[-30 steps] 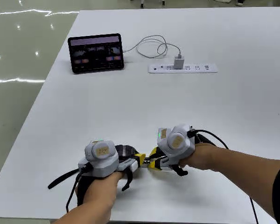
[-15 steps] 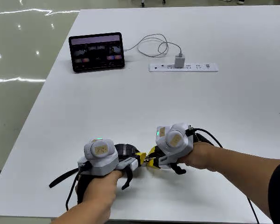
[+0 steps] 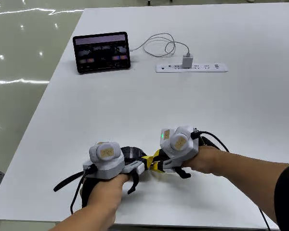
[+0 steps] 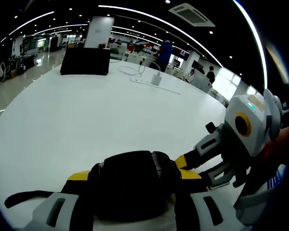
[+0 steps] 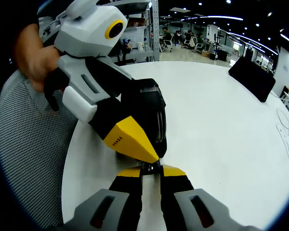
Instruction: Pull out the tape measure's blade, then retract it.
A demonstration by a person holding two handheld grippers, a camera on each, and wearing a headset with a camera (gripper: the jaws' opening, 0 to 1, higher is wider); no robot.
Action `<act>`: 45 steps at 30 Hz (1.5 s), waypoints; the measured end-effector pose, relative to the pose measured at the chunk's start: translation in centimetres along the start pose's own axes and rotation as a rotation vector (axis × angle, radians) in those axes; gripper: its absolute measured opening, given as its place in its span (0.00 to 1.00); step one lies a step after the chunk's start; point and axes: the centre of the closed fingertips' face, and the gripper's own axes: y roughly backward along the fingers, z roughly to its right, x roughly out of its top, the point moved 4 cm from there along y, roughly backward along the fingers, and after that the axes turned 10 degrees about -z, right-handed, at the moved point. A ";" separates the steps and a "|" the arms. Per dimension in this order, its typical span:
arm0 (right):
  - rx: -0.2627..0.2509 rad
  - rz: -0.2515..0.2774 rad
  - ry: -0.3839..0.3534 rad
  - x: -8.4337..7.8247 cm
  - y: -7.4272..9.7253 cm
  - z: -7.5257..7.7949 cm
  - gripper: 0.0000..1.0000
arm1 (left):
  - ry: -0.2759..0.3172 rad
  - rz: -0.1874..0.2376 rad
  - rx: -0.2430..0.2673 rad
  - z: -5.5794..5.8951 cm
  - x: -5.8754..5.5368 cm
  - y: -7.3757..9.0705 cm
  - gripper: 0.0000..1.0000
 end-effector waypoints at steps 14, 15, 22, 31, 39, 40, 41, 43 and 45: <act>-0.009 0.011 -0.021 0.1 -0.1 0.1 0.10 | -0.004 0.000 0.002 0.0 0.0 0.0 0.64; -0.010 0.010 -0.019 0.1 0.0 0.0 0.10 | -0.004 0.001 0.003 0.0 0.0 0.0 0.65; -0.024 0.011 -0.003 0.1 0.0 -0.1 0.11 | -0.004 0.005 0.002 0.0 0.0 0.0 0.66; -0.061 0.009 0.004 0.0 0.4 0.1 0.21 | -0.081 0.014 0.005 -0.1 1.3 0.5 0.78; -0.070 0.032 -0.053 -0.3 1.3 0.4 0.33 | -0.078 -0.007 -0.038 0.0 2.0 1.0 1.00; -0.071 0.033 -0.063 -0.4 1.3 0.5 0.35 | -0.083 -0.009 -0.041 0.0 2.1 1.1 1.00; -0.072 0.034 -0.077 -0.4 1.4 0.5 0.37 | -0.104 -0.002 -0.039 -0.1 2.3 1.1 1.00; -0.074 0.037 -0.083 -0.5 1.5 0.5 0.38 | -0.114 -0.002 -0.041 -0.2 2.4 1.1 1.00; -0.074 0.041 -0.090 -0.5 1.7 0.5 0.39 | -0.106 -0.007 -0.037 -0.7 2.5 1.1 1.00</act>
